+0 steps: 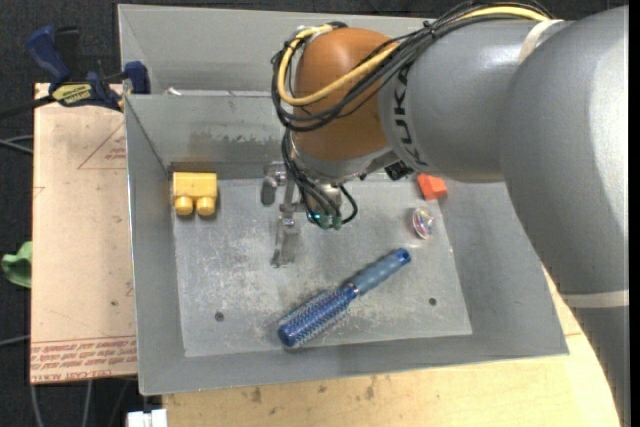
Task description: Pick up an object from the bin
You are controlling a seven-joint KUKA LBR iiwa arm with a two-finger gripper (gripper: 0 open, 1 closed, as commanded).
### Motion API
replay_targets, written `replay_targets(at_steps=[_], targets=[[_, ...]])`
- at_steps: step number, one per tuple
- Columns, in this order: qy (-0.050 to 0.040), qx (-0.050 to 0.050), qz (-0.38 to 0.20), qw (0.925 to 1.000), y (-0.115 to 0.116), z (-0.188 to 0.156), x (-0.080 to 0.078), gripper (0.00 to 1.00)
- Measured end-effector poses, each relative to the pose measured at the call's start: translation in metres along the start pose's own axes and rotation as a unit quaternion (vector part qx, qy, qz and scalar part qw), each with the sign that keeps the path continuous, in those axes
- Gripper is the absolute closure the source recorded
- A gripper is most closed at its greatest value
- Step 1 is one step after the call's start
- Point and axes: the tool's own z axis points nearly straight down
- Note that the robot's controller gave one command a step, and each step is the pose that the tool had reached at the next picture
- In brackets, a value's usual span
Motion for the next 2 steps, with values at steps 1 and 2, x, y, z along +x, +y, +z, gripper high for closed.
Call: replay_targets(at_steps=[1, 2], targets=[[-0.0032, 0.002, -0.217, 0.9761, -0.084, -0.008, 0.016, 0.00], [-0.0006, 0.000, -0.322, 0.9468, -0.085, 0.067, 0.077, 0.00]])
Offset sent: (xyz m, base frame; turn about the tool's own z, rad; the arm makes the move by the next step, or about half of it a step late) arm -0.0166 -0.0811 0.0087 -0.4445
